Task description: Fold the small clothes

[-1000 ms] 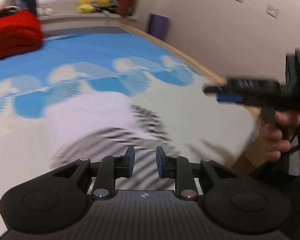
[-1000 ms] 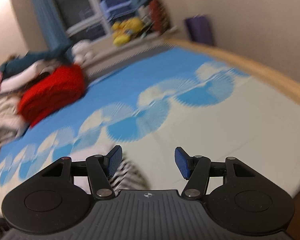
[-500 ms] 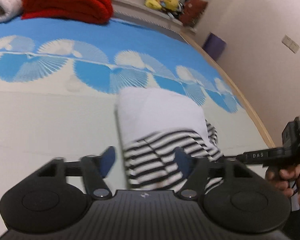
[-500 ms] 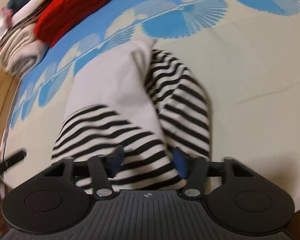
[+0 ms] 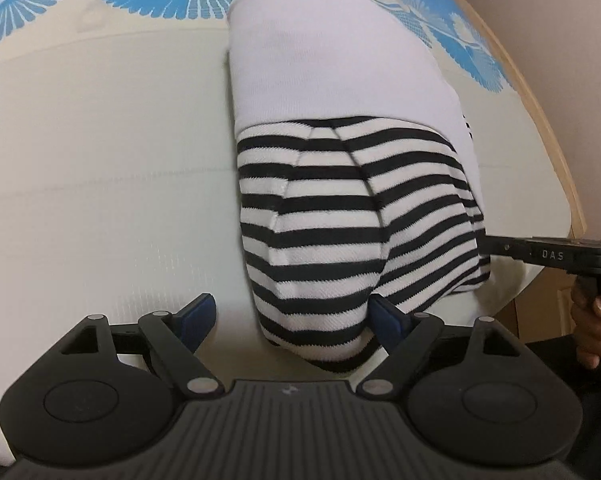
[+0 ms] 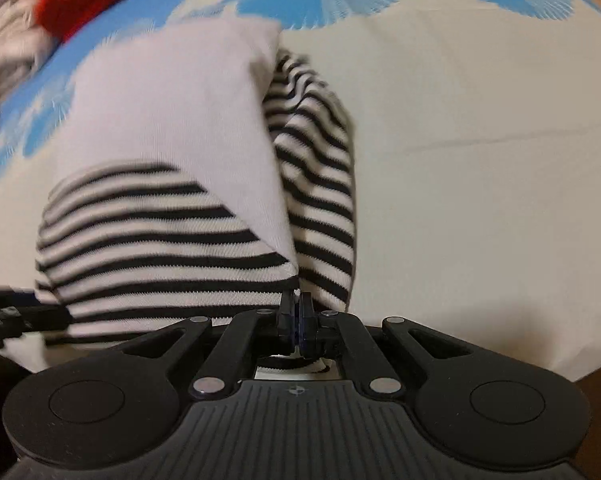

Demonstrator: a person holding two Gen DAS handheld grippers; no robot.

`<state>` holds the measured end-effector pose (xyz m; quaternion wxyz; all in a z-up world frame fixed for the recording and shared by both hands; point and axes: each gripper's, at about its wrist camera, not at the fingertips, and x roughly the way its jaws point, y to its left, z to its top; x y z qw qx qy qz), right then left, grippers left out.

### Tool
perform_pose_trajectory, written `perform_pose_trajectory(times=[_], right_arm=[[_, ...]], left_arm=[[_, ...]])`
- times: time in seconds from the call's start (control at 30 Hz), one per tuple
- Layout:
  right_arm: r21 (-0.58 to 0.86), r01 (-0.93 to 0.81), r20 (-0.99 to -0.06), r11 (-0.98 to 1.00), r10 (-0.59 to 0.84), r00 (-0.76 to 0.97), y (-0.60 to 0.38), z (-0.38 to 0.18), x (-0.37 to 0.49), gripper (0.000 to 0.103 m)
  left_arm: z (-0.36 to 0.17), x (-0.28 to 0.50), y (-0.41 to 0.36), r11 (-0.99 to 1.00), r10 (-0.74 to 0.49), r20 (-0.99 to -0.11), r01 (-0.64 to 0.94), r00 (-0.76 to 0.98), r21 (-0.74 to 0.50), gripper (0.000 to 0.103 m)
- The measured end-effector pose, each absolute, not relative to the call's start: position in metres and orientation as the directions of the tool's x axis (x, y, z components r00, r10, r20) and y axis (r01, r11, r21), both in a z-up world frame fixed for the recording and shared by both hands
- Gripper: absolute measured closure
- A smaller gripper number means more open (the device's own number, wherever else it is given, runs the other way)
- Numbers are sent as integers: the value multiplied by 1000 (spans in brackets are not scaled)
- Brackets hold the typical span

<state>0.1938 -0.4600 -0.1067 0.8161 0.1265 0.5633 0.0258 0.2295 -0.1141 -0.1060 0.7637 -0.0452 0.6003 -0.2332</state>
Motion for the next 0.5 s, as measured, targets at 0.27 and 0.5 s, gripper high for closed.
perform_pose_trajectory(times=[0.27,0.5], right_arm=[[268,172,-819,948,130,559,-474,-73,188,71],[314,144,-843,938,206,496,-461,-87,203,48]], left_arm=[[-69,276,-88,845,-530,-826,198,191,-496,16],[-109,330,-77,773,-609,-741,2,282,-635,16]])
